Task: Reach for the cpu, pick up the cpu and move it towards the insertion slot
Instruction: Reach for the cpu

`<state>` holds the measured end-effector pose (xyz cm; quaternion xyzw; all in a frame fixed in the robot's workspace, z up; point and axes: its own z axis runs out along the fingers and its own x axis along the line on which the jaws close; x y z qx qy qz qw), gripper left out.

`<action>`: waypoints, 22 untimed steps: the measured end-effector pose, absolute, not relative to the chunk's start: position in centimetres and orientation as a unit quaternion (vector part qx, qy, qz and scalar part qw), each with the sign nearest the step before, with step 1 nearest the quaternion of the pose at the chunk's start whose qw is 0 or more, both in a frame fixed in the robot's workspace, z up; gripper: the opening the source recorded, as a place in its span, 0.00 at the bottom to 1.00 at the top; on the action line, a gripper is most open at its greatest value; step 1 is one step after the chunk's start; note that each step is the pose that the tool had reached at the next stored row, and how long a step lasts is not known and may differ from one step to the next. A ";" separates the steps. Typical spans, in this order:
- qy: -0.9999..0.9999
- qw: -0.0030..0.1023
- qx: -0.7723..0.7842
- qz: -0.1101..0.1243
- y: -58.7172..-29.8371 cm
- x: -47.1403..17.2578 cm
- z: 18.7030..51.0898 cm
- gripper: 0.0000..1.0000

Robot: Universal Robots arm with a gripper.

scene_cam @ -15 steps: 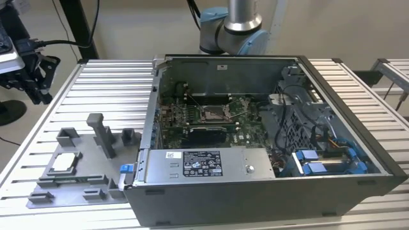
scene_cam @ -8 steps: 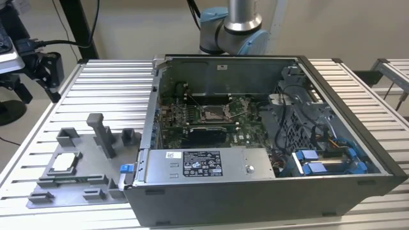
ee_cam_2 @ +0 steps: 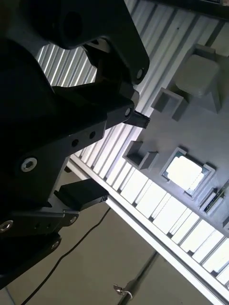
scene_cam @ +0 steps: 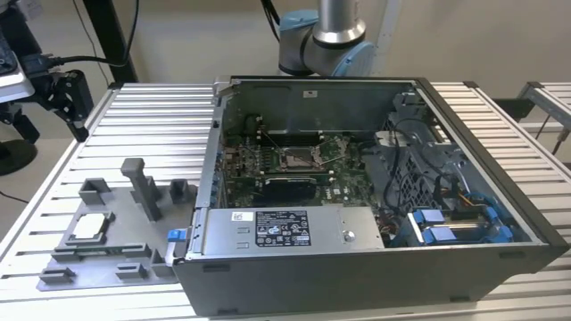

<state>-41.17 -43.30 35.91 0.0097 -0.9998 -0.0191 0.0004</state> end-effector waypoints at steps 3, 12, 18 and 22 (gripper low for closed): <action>-1.000 0.000 0.010 -0.019 -43.3 -41.2 35.8 1.00; -1.000 0.000 0.010 -0.019 -43.3 -41.3 34.5 1.00; -1.000 0.000 0.010 -0.019 -43.4 -41.4 33.6 1.00; -1.000 0.000 0.010 -0.019 -43.7 -41.5 33.1 1.00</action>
